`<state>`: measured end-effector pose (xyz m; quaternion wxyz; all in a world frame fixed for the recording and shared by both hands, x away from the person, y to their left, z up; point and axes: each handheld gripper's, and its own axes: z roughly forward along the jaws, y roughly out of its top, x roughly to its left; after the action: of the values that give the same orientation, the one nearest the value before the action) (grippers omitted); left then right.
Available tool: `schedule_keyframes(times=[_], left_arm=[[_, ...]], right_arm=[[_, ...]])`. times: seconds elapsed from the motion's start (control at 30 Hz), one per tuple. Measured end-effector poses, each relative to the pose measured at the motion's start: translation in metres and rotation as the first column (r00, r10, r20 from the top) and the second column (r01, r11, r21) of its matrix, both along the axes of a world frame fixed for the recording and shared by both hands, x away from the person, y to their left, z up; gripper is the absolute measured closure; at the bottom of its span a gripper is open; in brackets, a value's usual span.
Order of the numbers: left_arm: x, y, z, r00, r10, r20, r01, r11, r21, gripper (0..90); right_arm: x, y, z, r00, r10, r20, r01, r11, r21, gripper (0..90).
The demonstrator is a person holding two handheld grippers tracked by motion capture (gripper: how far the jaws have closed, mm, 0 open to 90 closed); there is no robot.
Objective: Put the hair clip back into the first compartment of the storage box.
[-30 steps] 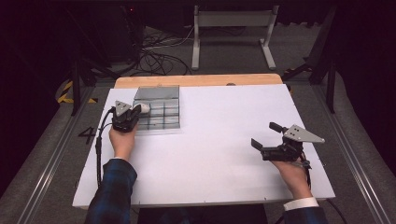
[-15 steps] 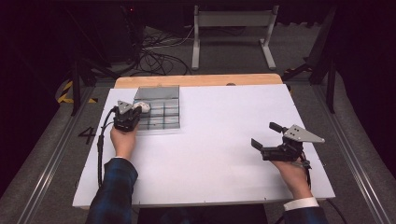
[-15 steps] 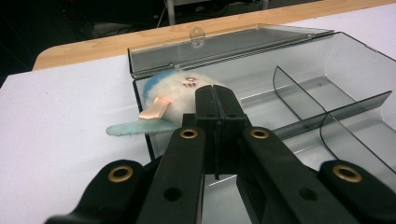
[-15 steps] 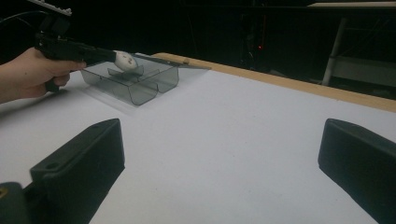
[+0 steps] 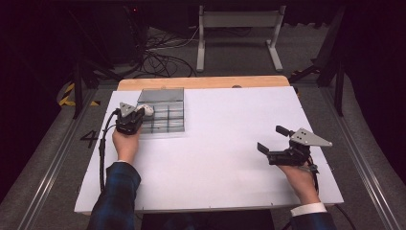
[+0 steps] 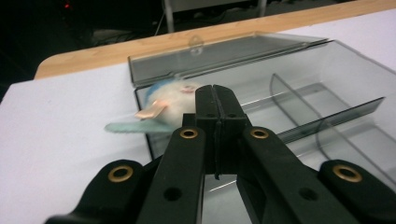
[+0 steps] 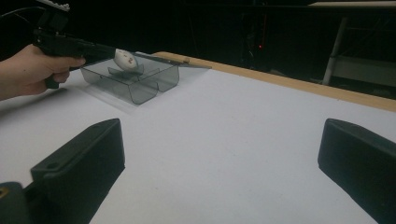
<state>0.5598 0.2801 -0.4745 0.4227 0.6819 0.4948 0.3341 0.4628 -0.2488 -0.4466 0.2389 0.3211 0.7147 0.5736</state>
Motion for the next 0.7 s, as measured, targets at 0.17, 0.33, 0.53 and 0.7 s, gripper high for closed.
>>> schedule_keyframes(times=[0.17, 0.33, 0.53, 0.7], left_arm=[[0.0049, -0.0028, -0.002, 0.9986, -0.044, -0.029, 0.044, 0.999, -0.003, 89.5], [0.0086, -0.0012, -0.0043, 0.9982, -0.015, -0.058, 0.015, 0.9998, 0.01, 89.5], [0.0088, -0.0004, -0.0025, 0.997, 0.025, -0.073, -0.023, 0.9994, 0.027, 89.6], [0.0063, 0.0018, -0.0013, 0.9983, 0.001, -0.058, -0.001, 1.0, 0.005, 89.5]], right_arm=[[0.0001, -0.0005, 0.0, 1.0, -0.001, 0.003, 0.001, 1.0, 0.005, 1.3], [0.0002, -0.0009, 0.0001, 1.0, -0.002, 0.004, 0.001, 1.0, 0.007, 1.3], [0.0002, -0.0008, 0.0001, 1.0, -0.001, 0.004, 0.001, 1.0, 0.006, 1.3], [0.0001, -0.0011, 0.0004, 1.0, -0.002, 0.004, 0.002, 1.0, 0.007, 1.4]])
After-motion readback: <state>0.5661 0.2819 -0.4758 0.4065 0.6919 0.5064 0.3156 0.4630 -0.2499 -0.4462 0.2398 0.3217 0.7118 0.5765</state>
